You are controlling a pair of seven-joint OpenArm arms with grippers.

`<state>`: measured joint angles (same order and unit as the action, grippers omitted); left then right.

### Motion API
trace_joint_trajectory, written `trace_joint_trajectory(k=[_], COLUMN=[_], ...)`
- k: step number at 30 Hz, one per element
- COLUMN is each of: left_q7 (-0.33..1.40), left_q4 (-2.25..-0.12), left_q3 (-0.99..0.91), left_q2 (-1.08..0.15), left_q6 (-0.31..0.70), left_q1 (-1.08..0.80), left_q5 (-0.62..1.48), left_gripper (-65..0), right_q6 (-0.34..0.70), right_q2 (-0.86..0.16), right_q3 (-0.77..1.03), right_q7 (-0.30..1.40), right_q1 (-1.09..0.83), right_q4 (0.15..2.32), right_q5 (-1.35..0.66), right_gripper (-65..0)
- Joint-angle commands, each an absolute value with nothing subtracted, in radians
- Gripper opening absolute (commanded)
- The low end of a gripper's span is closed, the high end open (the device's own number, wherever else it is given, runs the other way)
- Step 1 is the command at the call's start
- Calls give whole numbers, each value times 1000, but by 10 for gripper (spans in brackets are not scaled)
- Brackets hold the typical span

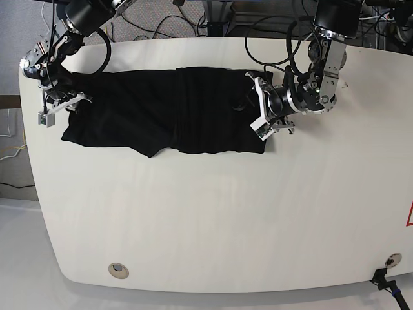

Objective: Fold the T-shirt properly
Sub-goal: 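Regrasp the strip's other end with the right gripper, then fold the strip's end with the right gripper toward the left gripper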

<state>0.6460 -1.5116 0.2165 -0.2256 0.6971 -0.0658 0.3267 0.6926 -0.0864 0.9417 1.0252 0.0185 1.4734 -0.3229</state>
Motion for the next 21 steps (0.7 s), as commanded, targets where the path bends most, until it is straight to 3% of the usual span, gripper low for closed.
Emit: trace_joint_trajectory(k=[1, 3, 9, 17, 21], left_q7=[685, 685, 685, 685, 685], left_q4=[-1515, -1515, -1514, -1514, -1512], left_q3=[217, 217, 217, 222, 225], left_q2=[-232, -232, -232, -228, -226], left_q6=[698, 698, 698, 698, 698], left_q1=[-65, -65, -65, -65, -64], left_q5=[309, 309, 309, 309, 308], left_gripper=[-397, -397, -397, -397, -397], right_q6=[698, 698, 698, 698, 698], right_q2=[-96, -96, -91, 33, 84], right_q3=[941, 941, 941, 941, 918], right_q7=[1040, 1040, 1044, 1256, 1353], right_q1=[22, 22, 22, 22, 22], right_q4=[1480, 1481, 1532, 1916, 1989], right_q5=[-325, -325, -325, -326, -364], right_gripper=[-544, -650, -650, -650, -650])
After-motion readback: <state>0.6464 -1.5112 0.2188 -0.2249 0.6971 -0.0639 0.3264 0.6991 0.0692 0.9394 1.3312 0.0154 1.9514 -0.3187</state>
